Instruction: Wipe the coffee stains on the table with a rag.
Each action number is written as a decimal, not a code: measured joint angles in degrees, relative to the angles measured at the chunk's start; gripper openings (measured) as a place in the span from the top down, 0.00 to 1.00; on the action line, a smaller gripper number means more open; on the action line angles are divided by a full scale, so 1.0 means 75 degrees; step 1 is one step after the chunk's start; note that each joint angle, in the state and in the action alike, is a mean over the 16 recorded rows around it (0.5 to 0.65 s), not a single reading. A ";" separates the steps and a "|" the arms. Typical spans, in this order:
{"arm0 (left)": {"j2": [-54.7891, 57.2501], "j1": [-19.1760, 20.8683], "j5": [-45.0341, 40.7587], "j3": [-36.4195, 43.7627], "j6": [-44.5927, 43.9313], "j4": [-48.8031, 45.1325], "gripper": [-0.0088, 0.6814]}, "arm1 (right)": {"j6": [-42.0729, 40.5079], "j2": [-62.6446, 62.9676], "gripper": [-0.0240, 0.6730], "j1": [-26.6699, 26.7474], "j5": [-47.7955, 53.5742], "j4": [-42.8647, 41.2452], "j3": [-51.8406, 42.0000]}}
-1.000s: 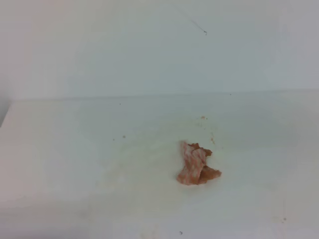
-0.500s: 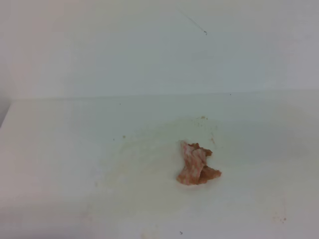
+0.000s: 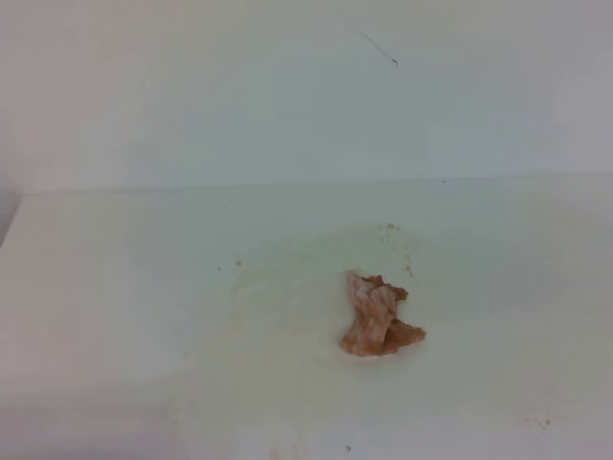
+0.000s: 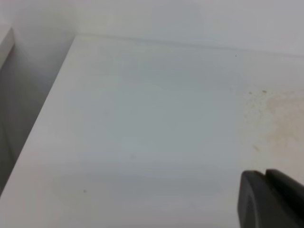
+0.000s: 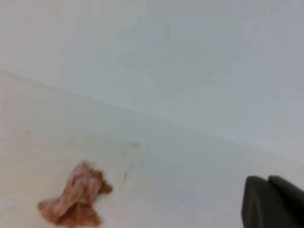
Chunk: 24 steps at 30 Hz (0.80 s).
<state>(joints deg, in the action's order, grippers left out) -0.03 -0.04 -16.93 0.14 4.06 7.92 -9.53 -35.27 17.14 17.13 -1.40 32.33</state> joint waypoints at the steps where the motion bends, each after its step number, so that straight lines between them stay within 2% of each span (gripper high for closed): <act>1: 0.0000 0.0000 0.0000 0.0000 0.0000 0.0000 0.99 | -0.0005 0.0274 0.96 -0.0114 -0.0026 -0.0010 -0.0109; 6: 0.0002 0.0000 0.0000 0.0000 0.0000 0.0000 0.99 | -0.0045 0.1781 0.96 -0.0677 -0.0337 -0.0072 -0.1048; 13: 0.0002 0.0000 0.0000 0.0000 0.0000 0.0000 0.99 | -0.0045 0.3713 0.96 -0.1193 -0.0919 -0.0130 -0.2966; 18: 0.0003 0.0001 -0.0007 0.0000 0.0000 0.0000 0.99 | -0.0021 0.4509 0.96 -0.1393 -0.0821 -0.0119 -0.3964; 24: 0.0003 0.0001 -0.0007 -0.0019 0.0000 0.0000 0.99 | 0.0042 0.4835 0.96 -0.1639 -0.0228 -0.0020 -0.4345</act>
<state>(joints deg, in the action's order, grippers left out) 0.00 -0.03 -16.99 0.00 4.07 7.92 -9.21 0.99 4.85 15.42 -1.55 -0.26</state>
